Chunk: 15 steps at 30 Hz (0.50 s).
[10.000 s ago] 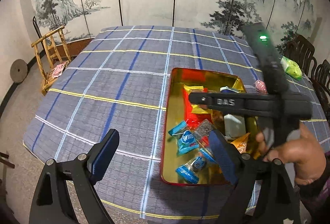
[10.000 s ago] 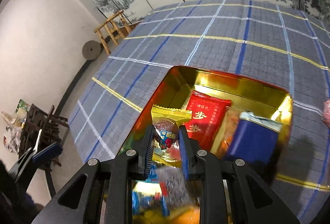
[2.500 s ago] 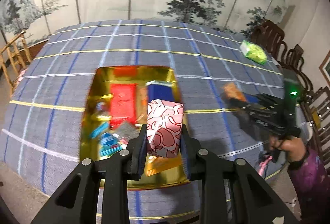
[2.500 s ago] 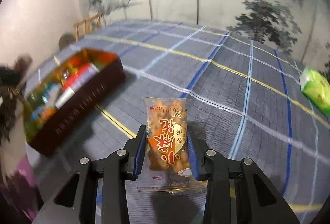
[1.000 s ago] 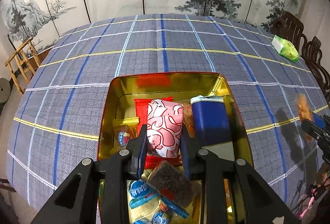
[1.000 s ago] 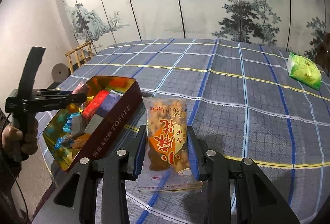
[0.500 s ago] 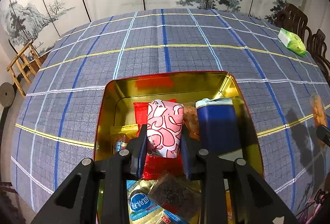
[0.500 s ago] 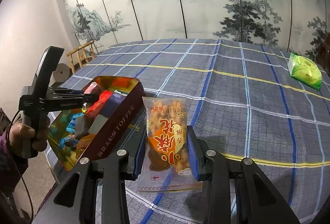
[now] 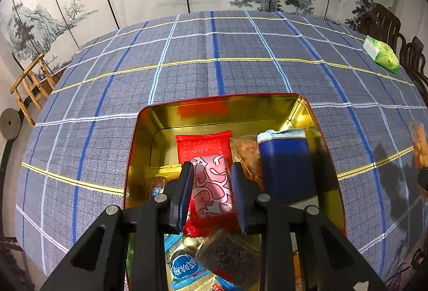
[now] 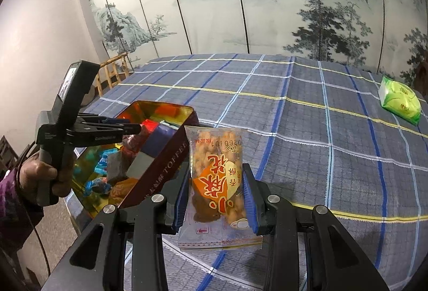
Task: Organize snacks
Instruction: 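Lower the pink packet into the gold tin and open the left gripper, then carry the orange-printed snack bag over the gold tin with the right gripper and lower it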
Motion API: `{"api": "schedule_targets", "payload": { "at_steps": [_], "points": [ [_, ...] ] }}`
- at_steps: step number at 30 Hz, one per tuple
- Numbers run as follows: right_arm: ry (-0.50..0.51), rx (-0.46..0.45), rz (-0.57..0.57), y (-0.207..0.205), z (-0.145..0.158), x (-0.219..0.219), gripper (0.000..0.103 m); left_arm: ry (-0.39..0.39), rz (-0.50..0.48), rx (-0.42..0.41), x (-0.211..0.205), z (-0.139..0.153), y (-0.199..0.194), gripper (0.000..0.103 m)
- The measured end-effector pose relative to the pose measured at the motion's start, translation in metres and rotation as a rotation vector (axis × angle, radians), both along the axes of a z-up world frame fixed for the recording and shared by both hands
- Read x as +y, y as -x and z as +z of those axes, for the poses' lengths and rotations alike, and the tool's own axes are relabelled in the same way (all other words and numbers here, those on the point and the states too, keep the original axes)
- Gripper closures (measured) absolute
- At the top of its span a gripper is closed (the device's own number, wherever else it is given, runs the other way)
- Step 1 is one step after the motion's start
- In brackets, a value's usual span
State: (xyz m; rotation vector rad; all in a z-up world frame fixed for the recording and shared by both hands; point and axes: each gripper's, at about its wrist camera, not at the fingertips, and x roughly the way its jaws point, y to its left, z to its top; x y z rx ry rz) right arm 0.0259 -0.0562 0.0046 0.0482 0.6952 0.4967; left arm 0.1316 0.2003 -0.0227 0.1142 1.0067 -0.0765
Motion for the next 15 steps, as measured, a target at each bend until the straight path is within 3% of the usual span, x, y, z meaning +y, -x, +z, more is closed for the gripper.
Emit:
{"api": "schedule_targets", "payload": {
  "at_steps": [7,10,12,14,15],
  "points": [
    [0.000,-0.004,0.008,0.002,0.003,0.004,0.066,0.024,0.012,-0.017,0.002,0.010,0.007,0.074],
    [-0.002,-0.009,0.015,0.002,0.006,0.007,0.066,0.032,0.020,-0.030,0.002,0.015,0.016,0.058],
    [-0.002,-0.013,0.023,0.004,0.009,0.011,0.066,0.038,0.022,-0.053,0.002,0.020,0.024,0.052],
    [-0.002,-0.015,0.033,0.005,0.011,0.015,0.066,0.041,0.033,-0.062,0.003,0.024,0.031,0.035],
    [-0.003,-0.016,0.039,0.006,0.012,0.017,0.066,0.042,0.043,-0.071,0.004,0.027,0.035,0.031]
  ]
}}
